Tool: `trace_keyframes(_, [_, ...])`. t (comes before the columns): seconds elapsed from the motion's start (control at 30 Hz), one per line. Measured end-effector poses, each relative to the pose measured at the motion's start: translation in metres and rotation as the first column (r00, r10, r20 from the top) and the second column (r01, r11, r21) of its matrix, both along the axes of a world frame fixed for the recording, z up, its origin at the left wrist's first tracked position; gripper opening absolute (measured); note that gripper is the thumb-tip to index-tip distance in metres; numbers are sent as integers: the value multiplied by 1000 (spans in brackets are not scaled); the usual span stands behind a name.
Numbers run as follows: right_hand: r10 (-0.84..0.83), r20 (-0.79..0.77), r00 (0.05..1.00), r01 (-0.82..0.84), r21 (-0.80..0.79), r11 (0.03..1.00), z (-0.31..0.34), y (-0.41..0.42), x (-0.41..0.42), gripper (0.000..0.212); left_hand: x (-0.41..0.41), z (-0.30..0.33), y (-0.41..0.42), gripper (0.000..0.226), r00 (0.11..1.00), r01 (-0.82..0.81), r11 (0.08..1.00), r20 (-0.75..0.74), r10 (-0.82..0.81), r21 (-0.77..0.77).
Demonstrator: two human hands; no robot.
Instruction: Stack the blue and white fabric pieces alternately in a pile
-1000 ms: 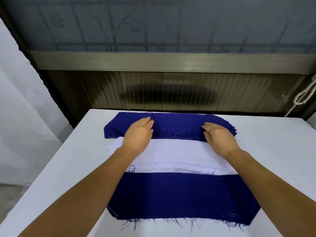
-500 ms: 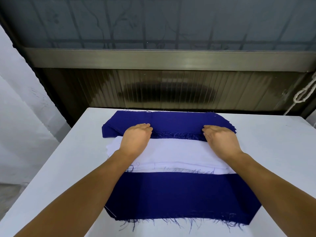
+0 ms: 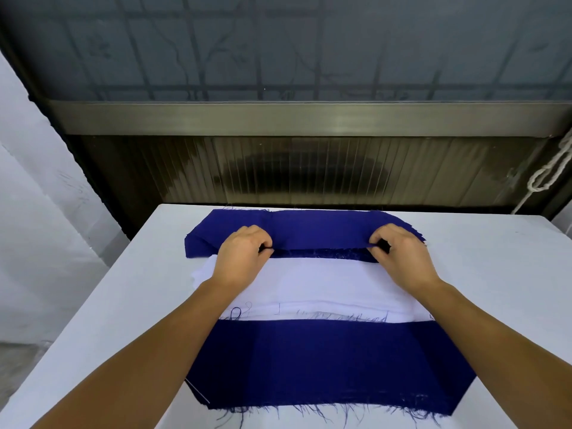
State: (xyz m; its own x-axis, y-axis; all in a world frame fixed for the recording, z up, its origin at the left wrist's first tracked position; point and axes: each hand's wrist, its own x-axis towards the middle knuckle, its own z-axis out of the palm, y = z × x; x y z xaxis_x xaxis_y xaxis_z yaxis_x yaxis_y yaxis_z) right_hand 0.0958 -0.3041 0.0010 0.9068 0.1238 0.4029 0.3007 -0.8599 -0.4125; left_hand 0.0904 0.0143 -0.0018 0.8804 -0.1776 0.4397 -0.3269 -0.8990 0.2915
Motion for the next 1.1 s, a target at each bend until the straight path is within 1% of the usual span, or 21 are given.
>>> trace_keyframes(0.03, [31,-18,999,-30,15,999,3,-1,-3,12,-2,2,3,8,1000,14,1000,2,-14,-3])
trace_keyframes(0.1, [82,-38,996,-82,17,997,11,-3,-15,15,-10,8,8,9,999,41,998,20,-42,49])
trace_keyframes(0.17, [88,-57,995,-89,-13,996,17,-5,-32,12,-25,16,11,12,995,49,991,74,-59,128])
trace_keyframes(0.23, [73,-111,991,-76,-22,997,23,-7,-52,12,-45,27,13,17,991,41,983,120,-64,179])
trace_keyframes(0.3, [95,-167,981,-96,0,995,29,-13,-75,16,-65,37,17,20,987,85,974,118,-112,209])
trace_keyframes(0.33, [116,-188,975,-117,7,993,33,-16,-86,16,-73,39,21,18,986,130,967,76,-149,218])
trace_keyframes(0.4, [160,-253,954,-158,25,987,41,-24,-106,17,-87,40,33,16,975,218,951,-90,-203,219])
trace_keyframes(0.5, [215,-409,887,-195,91,977,51,-38,-122,14,-99,41,53,21,928,294,932,-297,-225,211])
trace_keyframes(0.57, [214,-507,835,-189,101,977,55,-45,-123,14,-102,46,58,16,900,293,944,-379,-217,154])
trace_keyframes(0.63, [171,-539,825,-156,74,985,56,-48,-117,16,-100,52,57,13,893,260,958,-407,-191,121])
trace_keyframes(0.7, [107,-475,873,-100,39,994,57,-45,-113,17,-99,58,54,11,921,189,974,-368,-130,128])
trace_keyframes(0.77, [25,-327,945,-20,18,1000,57,-39,-114,16,-100,64,52,9,963,90,994,-262,-69,67])
trace_keyframes(0.83, [-41,-131,991,47,46,998,54,-35,-121,16,-108,69,49,8,996,38,999,-75,-39,-10])
trace_keyframes(0.87, [-63,-40,997,65,56,996,51,-34,-126,17,-114,69,49,6,999,37,999,37,-37,1])
trace_keyframes(0.9, [-69,36,997,66,60,996,45,-34,-131,17,-121,65,50,7,990,44,998,133,-49,43])
trace_keyframes(0.93, [-53,102,993,47,58,997,37,-36,-137,17,-129,58,51,14,977,57,994,198,-75,96])
trace_keyframes(0.97, [-15,155,988,7,47,999,26,-38,-144,16,-138,46,52,21,965,85,987,233,-116,139])
trace_keyframes(1.0, [35,183,983,-40,25,999,14,-40,-151,20,-149,31,52,28,956,122,980,245,-159,160])
trace_keyframes(1.1, [183,186,965,-169,-90,982,-21,-41,-167,57,-174,-14,50,49,953,219,962,178,-247,163])
